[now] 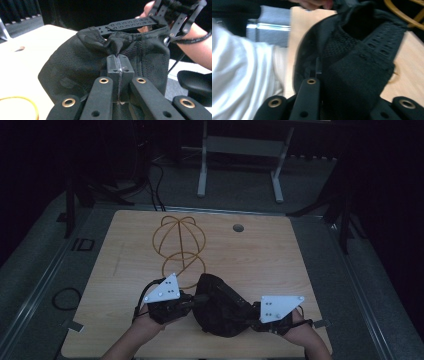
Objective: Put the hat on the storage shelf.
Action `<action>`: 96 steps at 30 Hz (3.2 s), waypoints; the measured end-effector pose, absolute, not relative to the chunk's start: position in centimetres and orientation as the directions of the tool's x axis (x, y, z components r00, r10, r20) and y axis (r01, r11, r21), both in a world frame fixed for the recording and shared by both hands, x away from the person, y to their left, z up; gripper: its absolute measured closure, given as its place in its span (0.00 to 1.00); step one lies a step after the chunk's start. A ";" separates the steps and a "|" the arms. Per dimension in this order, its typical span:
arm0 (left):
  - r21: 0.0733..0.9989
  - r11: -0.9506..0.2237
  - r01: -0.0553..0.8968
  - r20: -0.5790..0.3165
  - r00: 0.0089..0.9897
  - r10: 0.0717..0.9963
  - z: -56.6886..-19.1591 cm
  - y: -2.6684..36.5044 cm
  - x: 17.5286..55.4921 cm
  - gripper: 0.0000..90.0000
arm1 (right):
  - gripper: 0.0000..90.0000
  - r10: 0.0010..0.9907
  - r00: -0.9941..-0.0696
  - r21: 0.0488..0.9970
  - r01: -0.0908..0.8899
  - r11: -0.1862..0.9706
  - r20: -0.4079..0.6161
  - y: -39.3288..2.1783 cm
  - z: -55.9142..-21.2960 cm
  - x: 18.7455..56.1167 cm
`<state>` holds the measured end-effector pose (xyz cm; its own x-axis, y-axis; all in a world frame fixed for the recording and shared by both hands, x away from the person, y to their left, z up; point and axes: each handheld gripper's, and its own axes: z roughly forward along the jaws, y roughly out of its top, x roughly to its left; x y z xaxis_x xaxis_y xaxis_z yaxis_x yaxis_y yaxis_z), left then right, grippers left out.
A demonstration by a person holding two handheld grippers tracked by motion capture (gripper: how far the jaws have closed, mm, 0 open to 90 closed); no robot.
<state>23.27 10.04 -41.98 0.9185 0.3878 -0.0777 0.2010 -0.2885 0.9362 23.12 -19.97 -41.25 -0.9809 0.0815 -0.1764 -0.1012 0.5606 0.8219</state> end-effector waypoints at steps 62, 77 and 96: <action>0.978 -0.161 0.131 -0.004 0.787 0.617 -37.6 -2.1 23.4 1.00 | 0.76 0.892 -0.452 0.975 0.186 0.118 -0.022 -21.7 -41.8 20.9; 0.979 -0.153 0.134 -0.019 0.809 0.587 -37.3 -1.2 23.7 0.98 | 0.98 0.837 -0.535 0.966 0.133 0.221 -0.117 -22.8 -40.4 20.9; 0.971 -0.177 0.161 -0.044 0.847 0.529 -38.9 5.0 24.0 0.40 | 0.98 0.751 -0.627 0.947 0.063 0.316 -0.209 -25.7 -37.2 22.3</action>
<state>24.03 4.99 -38.89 0.8472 0.5295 -0.0440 0.1609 -0.1767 0.9710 22.26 -25.74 -37.22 -0.6268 0.7506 -0.2090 0.0632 0.3163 0.9466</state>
